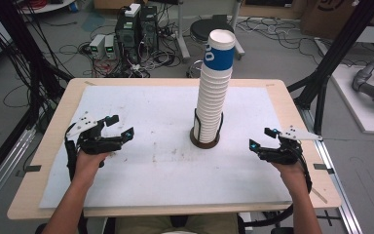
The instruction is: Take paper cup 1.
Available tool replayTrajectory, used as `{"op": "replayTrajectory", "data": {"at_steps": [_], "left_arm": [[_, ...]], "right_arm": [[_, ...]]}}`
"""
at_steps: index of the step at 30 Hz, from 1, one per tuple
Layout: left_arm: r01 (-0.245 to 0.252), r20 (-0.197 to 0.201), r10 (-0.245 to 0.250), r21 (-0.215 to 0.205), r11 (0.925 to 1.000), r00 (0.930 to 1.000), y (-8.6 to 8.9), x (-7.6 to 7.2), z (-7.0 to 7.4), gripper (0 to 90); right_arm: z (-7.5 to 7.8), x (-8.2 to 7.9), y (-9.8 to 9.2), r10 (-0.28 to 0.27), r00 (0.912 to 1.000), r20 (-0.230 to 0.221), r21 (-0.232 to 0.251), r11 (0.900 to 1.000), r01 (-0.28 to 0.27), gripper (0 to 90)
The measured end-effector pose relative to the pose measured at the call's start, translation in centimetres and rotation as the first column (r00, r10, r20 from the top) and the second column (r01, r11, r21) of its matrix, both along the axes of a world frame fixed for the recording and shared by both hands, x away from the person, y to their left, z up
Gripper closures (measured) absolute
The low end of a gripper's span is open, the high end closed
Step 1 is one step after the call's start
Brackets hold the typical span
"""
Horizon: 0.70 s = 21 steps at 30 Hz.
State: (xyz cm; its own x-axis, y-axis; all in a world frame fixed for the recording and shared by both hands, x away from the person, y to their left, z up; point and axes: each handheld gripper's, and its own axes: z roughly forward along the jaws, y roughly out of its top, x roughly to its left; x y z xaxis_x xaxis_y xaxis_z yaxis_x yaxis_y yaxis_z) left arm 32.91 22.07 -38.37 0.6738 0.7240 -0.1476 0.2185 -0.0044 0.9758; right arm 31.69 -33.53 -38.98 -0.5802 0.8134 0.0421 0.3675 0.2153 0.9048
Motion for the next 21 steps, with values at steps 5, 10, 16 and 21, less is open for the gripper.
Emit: {"op": "replayTrajectory", "data": {"at_steps": [5, 10, 16, 21], "left_arm": [[0.008, -0.006, -0.008, 0.006, 0.9999, 0.9999, -0.14, 0.01, -0.09, 17.1], [0.011, -0.012, -0.011, 0.011, 0.9999, 0.9999, -0.32, 0.06, -0.27, 17.1], [0.016, -0.01, -0.015, 0.011, 0.9998, 0.9998, -0.42, 0.08, -0.22, 17.1], [0.021, -0.004, -0.021, 0.003, 0.9998, 0.9998, -0.32, -0.17, -0.02, 17.1]], "right_arm": [[0.04, 0.11, -0.01, 0.003, 1.0, -0.001, 0.009, 1.0, -0.003, 19.7], [0.02, 0.25, -0.12, 0.0, 1.0, -0.001, 0.021, 1.0, 0.0, 19.7], [0.28, -0.07, -0.05, -0.002, 1.0, 0.003, 0.045, 0.999, 0.002, 19.7], [0.98, -0.17, 0.6, 0.031, 0.9994, 0.014, 0.079, 0.996, -0.032, 19.7]]}}
